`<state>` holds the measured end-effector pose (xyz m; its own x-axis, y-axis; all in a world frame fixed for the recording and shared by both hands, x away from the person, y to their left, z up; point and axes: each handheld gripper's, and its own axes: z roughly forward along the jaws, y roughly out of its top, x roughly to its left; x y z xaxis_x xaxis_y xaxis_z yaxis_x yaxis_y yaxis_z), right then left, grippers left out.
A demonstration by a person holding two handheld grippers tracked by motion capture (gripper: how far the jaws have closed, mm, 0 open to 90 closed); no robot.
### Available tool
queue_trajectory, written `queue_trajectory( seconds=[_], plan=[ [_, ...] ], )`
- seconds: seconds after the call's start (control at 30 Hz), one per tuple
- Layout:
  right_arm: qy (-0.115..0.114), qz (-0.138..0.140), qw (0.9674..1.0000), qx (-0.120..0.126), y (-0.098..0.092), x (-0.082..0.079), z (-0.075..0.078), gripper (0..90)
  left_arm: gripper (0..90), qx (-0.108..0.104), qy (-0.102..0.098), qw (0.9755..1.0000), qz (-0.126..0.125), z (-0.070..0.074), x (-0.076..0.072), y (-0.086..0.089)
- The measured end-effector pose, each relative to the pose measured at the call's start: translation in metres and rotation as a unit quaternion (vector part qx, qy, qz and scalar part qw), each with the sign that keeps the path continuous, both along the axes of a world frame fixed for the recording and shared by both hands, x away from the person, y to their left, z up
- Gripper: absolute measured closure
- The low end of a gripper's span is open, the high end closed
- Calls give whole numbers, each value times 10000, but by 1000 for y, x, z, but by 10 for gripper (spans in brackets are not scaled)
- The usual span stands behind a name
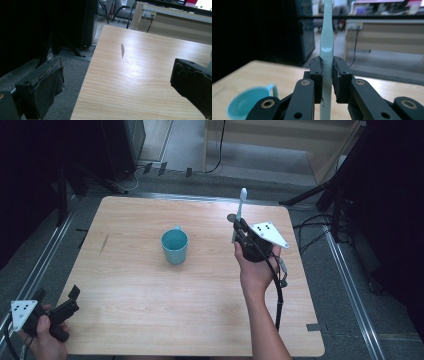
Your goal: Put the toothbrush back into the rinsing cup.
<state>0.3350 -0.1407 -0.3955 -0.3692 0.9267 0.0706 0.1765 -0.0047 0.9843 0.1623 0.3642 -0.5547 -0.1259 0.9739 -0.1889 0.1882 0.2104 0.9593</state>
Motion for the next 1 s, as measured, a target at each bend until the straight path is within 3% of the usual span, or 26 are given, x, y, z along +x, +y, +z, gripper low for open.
queue_trajectory(
  seconds=[0.1,0.23,0.47,0.57,0.63,0.73,1.0],
  plan=[
    [-228,-135,9994,227,9,0,1,796,0,-11,-5,10000,4,0,0,0],
    [-450,-161,9988,107,20,1,-1,797,0,-73,-26,10000,-14,0,0,1],
    [-723,366,9965,198,48,8,-12,796,0,-101,-27,9999,-11,0,0,2],
    [-693,686,9929,680,59,9,-16,796,0,-102,-34,9999,-14,0,0,2],
    [-828,633,9933,506,69,8,-18,796,0,-105,-34,9999,-15,0,0,2],
    [-921,778,9919,388,83,9,-23,797,0,-108,-33,9999,-14,0,0,3],
    [-785,1090,9902,393,114,9,-39,796,0,-116,-40,9999,-47,0,0,3]
  ],
)
